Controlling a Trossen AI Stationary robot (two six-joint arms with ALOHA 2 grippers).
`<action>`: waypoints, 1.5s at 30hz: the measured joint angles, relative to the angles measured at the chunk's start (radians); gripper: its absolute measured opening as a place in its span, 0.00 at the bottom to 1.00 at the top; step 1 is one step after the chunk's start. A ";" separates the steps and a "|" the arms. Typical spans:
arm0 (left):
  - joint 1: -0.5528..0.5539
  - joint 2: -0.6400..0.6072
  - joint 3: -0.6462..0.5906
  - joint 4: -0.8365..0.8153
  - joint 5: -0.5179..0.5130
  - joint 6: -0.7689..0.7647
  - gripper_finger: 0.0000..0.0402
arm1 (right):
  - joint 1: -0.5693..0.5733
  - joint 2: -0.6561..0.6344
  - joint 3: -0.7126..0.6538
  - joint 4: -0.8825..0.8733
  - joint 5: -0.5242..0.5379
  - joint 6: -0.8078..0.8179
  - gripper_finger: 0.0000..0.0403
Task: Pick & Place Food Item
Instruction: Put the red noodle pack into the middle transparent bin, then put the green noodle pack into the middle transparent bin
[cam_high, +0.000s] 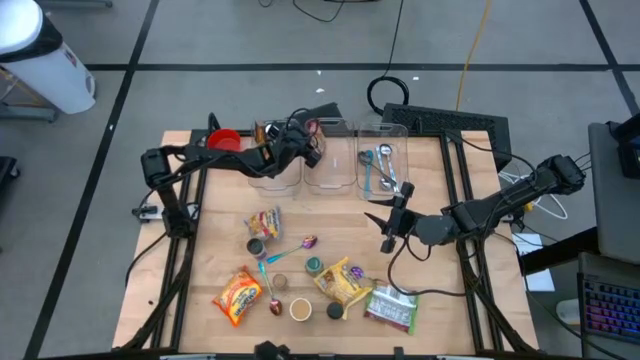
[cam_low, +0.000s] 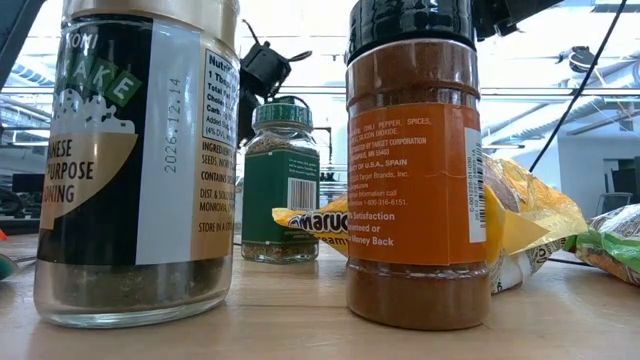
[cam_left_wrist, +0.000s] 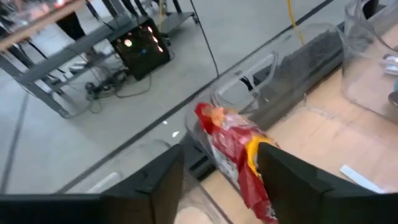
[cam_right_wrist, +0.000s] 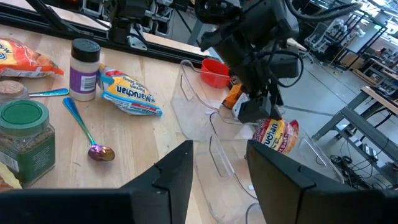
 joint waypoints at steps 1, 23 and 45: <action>-0.006 -0.011 0.000 -0.002 -0.010 0.009 0.56 | 0.000 0.000 0.000 0.001 0.000 0.000 0.35; -0.235 -0.343 0.000 -0.247 0.316 -0.022 0.68 | 0.001 0.000 -0.002 -0.111 -0.415 0.157 0.36; -0.252 -0.332 -0.001 -0.259 0.344 -0.103 0.68 | 0.271 -0.015 -0.184 -0.387 -0.940 1.243 0.61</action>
